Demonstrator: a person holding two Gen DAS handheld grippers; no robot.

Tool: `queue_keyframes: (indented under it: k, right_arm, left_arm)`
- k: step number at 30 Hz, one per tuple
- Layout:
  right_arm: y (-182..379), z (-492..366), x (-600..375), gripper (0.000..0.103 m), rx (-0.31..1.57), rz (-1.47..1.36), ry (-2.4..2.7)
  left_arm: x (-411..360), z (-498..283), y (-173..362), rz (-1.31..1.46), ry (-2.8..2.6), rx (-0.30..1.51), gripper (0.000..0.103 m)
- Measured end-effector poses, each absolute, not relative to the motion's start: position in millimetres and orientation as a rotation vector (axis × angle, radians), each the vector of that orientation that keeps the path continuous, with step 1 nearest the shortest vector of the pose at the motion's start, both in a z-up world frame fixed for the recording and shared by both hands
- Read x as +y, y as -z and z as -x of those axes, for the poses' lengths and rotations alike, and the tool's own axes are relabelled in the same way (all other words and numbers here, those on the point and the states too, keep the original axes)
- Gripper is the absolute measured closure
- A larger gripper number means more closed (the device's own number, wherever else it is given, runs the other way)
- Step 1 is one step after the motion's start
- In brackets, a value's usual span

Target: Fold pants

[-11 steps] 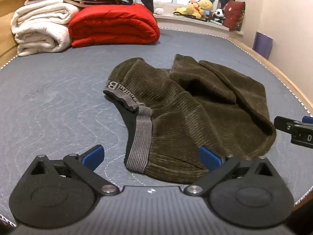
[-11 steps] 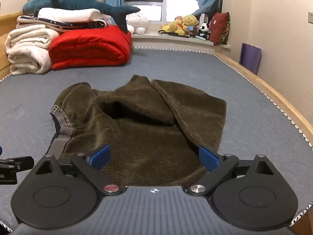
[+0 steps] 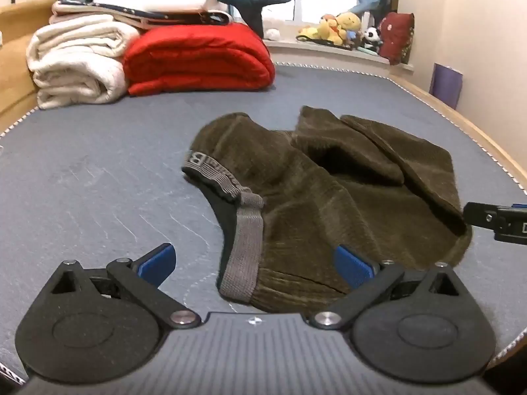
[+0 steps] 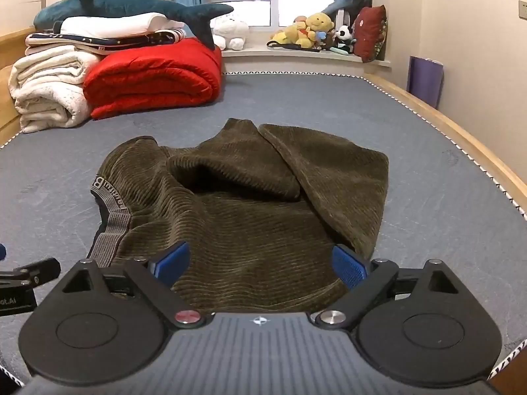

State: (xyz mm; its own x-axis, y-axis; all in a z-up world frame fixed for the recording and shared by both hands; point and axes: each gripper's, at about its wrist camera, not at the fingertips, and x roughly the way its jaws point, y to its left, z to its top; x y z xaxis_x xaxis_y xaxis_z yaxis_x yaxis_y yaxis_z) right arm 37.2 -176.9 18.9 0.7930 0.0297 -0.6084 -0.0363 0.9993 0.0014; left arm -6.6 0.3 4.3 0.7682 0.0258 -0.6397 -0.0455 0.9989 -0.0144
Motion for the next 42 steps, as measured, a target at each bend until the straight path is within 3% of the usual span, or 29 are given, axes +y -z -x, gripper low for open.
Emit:
queue_keyframes:
  k: [5,42]
  right_arm:
    - [-23.8,-19.7,-199.8,0.016,0.64,0.008,-0.04]
    - [-18.2,-15.9,-210.8,0.016,0.647,0.017,-0.035]
  left_arm:
    - [-0.6,7.0,-1.0,0.022,-0.023,0.697,0.0]
    - [3.0,3.1,2.7,0.061,-0.024,0.729,0.0]
